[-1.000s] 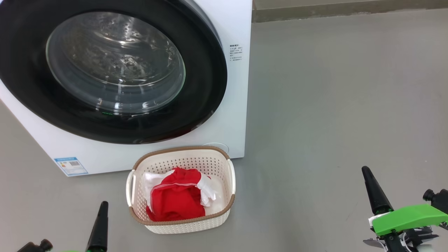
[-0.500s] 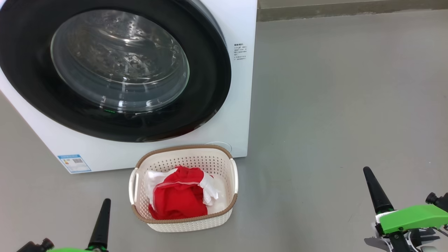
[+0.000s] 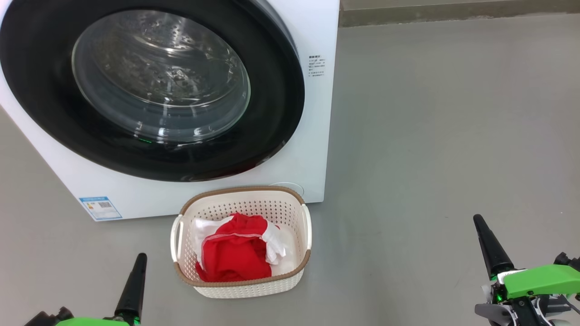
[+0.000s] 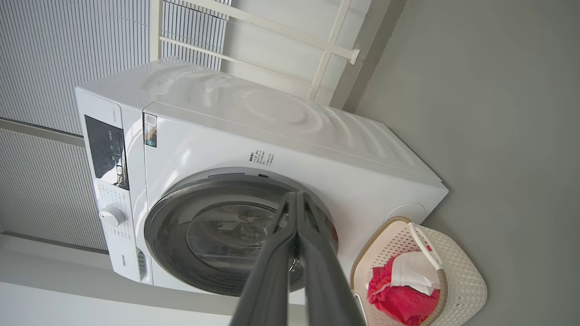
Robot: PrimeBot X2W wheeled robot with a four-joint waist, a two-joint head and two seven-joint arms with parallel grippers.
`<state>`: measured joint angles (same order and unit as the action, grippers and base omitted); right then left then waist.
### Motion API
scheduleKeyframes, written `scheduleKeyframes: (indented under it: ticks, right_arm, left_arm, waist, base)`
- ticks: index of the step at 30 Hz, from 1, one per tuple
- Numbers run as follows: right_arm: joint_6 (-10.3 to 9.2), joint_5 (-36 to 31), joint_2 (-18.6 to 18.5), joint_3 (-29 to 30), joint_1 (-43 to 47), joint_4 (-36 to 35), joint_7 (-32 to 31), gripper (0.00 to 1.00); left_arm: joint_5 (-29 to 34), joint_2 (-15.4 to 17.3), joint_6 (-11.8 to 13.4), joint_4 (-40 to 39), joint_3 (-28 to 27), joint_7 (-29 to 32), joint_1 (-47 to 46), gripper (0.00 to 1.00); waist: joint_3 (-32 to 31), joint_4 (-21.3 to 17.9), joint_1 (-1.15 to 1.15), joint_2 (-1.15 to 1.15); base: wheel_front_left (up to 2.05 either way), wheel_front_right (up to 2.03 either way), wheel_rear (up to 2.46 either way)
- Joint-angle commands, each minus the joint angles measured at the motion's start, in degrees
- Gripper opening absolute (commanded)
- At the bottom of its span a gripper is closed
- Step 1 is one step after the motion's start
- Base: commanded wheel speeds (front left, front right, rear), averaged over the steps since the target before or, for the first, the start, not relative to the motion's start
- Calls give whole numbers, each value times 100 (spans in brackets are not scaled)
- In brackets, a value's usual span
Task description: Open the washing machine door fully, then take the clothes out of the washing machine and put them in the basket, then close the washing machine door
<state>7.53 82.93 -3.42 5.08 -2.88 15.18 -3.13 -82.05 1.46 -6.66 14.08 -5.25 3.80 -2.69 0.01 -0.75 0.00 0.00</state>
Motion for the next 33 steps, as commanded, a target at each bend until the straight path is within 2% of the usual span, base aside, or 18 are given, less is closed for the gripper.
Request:
scheduleKeyframes:
  ticks: [1, 14, 33]
  right_arm:
    - [-2, 177, -44, -46, -294, -132, -56, 0]
    - [-4, 990, -5, 64, -323, -120, -272, 0]
    - [-4, 974, 8, 83, -325, -119, -287, 0]
  left_arm:
    - [-188, 126, -61, -88, -133, 59, -250, 0]
    - [-1011, 142, -82, -1, -128, 269, -350, 0]
    - [-1011, 142, -82, -2, -127, 269, -350, 0]
  waist:
    - [2, 8, 0, 0]
    - [16, 75, 0, 0]
    - [16, 75, 0, 0]
  base:
    - [0, 0, 0]
    - [0, 0, 0]
    - [0, 0, 0]
